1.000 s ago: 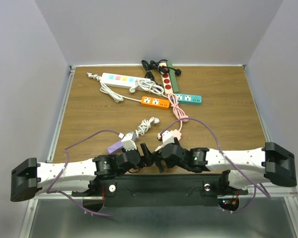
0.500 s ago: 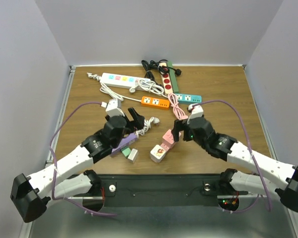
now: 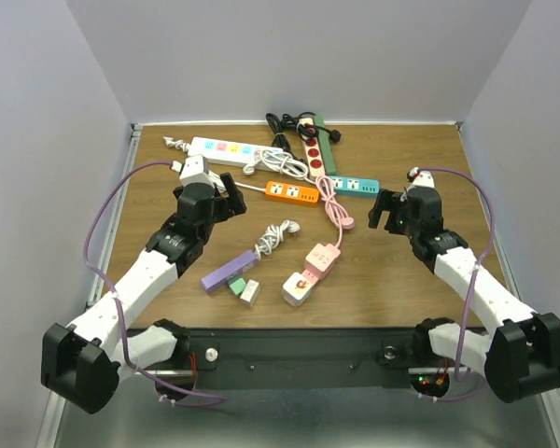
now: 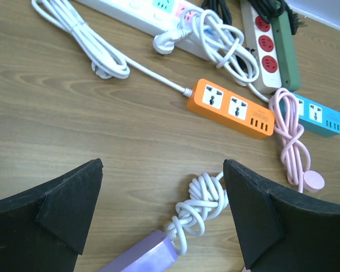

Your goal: Insert the plug

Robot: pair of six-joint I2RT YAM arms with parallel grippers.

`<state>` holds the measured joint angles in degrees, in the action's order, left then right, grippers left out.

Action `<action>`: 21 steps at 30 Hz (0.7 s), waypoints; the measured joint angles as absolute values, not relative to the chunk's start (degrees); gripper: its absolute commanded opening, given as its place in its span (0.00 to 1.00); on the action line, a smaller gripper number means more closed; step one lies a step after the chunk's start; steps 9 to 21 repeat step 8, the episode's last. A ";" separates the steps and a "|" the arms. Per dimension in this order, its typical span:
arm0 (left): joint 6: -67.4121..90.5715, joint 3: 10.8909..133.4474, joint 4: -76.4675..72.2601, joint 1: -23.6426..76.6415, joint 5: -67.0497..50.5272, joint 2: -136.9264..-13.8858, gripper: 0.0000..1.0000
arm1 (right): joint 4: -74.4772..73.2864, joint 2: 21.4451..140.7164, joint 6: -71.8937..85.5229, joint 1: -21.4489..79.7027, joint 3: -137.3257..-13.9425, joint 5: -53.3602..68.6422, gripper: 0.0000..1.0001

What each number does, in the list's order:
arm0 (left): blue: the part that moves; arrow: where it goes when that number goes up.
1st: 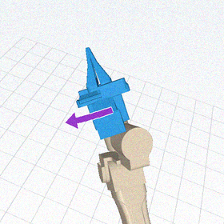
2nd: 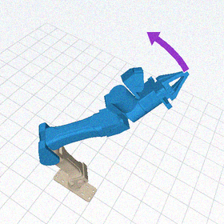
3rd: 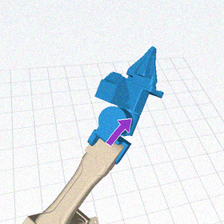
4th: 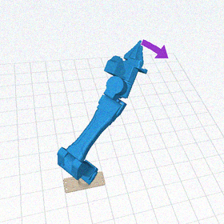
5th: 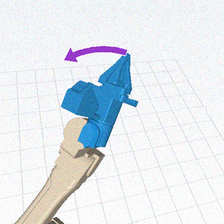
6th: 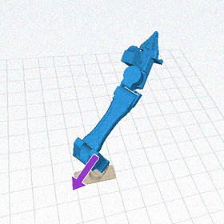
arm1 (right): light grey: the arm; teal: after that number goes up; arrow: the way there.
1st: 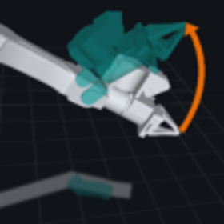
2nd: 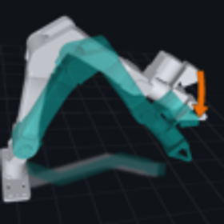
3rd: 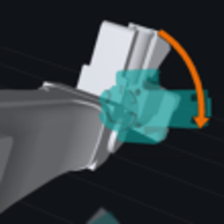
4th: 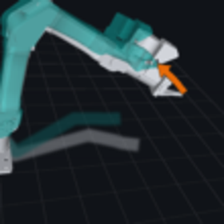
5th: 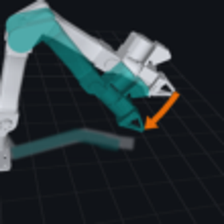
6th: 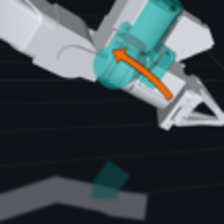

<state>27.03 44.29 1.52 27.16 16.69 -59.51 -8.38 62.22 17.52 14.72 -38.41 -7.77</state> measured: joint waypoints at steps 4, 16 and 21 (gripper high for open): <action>25.50 45.78 1.61 27.16 17.50 -59.40 0.99 | -8.03 62.24 17.23 11.38 -38.61 -4.36 1.00; 24.03 46.98 2.48 26.83 18.65 -59.42 0.99 | -7.68 61.87 16.78 7.64 -38.85 -1.98 1.00; 24.03 46.98 2.48 26.83 18.65 -59.42 0.99 | -7.68 61.87 16.78 7.64 -38.85 -1.98 1.00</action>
